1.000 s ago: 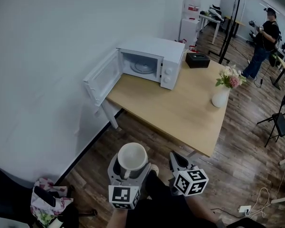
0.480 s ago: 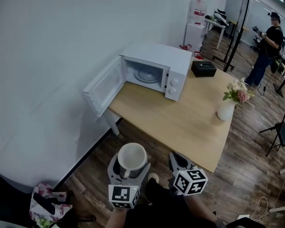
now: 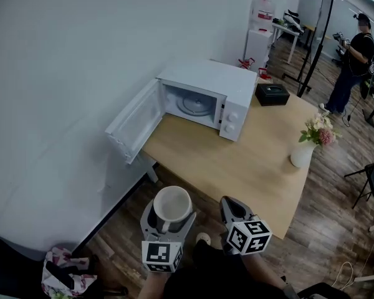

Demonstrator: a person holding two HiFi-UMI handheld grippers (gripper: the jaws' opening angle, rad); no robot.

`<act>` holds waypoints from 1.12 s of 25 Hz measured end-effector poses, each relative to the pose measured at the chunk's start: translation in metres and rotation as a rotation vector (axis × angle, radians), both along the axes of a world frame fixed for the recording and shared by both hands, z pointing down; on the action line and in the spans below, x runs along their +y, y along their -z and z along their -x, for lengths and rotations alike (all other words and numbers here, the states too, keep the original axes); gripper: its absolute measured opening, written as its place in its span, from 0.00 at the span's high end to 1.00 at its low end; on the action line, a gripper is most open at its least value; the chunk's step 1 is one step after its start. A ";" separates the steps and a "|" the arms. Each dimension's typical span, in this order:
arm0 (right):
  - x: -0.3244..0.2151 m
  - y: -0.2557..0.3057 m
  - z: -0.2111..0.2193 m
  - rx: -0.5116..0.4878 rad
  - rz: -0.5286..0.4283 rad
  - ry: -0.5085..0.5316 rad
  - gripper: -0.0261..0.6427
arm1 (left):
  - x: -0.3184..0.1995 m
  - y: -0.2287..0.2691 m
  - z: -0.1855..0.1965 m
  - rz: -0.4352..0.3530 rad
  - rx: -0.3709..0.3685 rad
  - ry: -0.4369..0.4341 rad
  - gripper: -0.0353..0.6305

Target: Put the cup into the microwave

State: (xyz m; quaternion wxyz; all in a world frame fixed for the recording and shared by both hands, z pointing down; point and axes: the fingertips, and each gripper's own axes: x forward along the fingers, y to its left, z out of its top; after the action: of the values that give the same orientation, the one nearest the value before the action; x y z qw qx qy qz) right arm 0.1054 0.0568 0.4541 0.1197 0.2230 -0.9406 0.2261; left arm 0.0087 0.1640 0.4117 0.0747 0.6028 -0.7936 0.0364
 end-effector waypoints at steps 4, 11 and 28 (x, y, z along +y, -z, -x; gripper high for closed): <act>-0.017 -0.002 0.012 0.006 0.003 0.003 0.97 | -0.015 0.000 0.013 0.003 -0.004 0.008 0.23; -0.040 -0.007 0.037 0.013 0.015 0.029 0.97 | -0.039 -0.004 0.032 0.002 0.013 0.024 0.23; -0.088 -0.029 0.071 0.007 0.030 0.033 0.97 | -0.088 -0.019 0.062 -0.002 0.005 0.029 0.23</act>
State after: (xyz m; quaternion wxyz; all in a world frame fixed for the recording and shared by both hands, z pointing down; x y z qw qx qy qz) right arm 0.0346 -0.0312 0.4827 0.1303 0.2063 -0.9403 0.2372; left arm -0.0532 0.0756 0.4310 0.0768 0.5915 -0.8020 0.0330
